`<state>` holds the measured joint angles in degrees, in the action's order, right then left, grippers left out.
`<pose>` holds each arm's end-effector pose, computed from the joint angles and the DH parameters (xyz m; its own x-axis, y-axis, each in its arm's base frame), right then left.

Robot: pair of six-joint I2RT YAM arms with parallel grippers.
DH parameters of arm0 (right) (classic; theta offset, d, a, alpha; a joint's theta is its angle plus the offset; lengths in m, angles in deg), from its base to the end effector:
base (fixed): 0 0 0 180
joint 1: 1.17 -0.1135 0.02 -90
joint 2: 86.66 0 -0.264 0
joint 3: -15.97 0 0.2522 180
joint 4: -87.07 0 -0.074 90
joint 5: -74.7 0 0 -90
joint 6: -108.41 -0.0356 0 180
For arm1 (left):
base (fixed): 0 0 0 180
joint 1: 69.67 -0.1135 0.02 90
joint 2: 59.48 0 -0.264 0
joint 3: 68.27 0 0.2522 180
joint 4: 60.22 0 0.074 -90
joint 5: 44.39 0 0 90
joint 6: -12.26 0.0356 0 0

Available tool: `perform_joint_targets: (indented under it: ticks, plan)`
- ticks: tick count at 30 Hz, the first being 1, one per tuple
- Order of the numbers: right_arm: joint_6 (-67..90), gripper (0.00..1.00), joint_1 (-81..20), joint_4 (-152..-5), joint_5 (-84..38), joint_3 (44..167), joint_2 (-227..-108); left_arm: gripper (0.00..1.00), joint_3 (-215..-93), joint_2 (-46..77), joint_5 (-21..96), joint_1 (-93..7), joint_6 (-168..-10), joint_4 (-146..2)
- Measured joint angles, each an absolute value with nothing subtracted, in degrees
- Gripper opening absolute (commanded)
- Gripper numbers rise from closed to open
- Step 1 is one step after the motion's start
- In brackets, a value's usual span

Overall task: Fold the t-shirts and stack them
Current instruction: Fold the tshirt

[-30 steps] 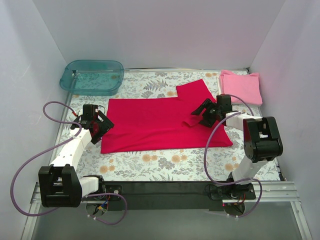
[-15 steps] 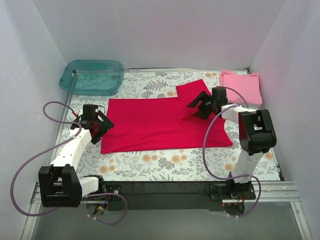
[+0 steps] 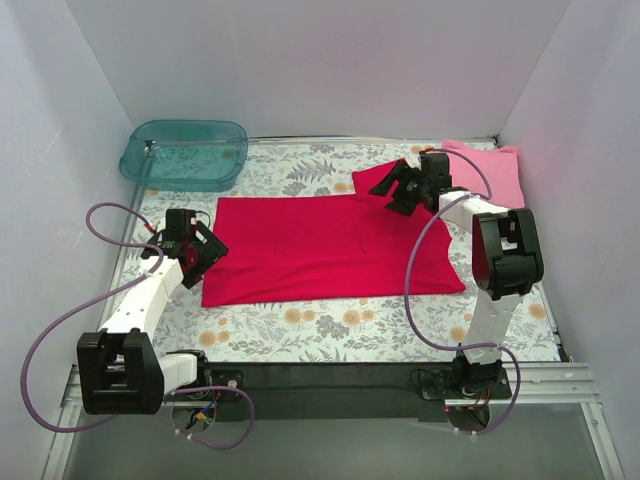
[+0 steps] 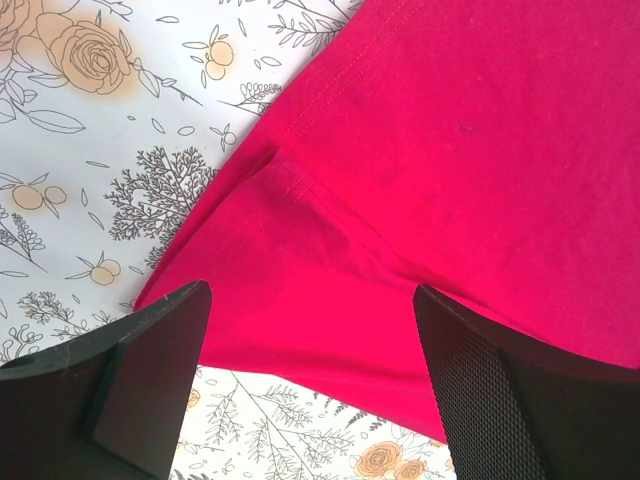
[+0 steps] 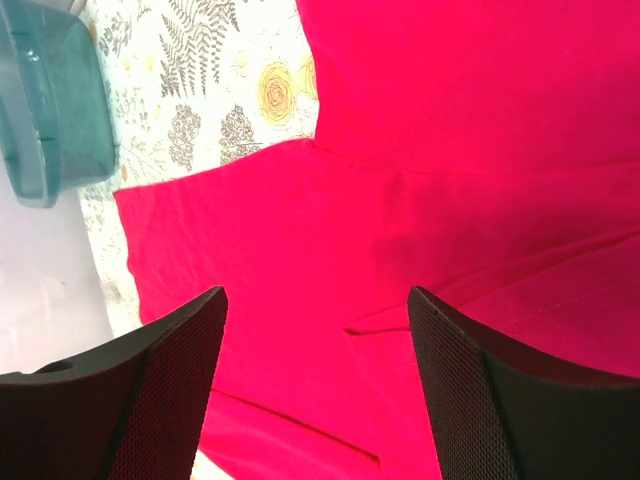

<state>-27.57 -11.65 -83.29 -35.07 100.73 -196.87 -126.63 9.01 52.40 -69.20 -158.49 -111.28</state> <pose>0.4176 0.0895 0.1911 -0.7116 0.5566 -0.4288 0.0984 0.6832 0.7235 0.2242 0.0024 0.2189 -0.0926 -0.9793 -0.1797 -0.8726 0.1668 -0.4590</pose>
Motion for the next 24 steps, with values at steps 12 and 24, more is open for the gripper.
perform_joint_targets:
  ticks: [12,24]
  plan:
    - [-11.09,0.64,-8.25,-67.69,-33.69,98.96,-185.29,0.55,-126.63,11.85,50.17,-69.20,-157.92,-110.72]
    - [-0.70,0.64,-8.27,-56.95,-28.23,85.83,-173.36,0.33,-126.67,20.42,48.88,-69.20,-158.07,-106.87]
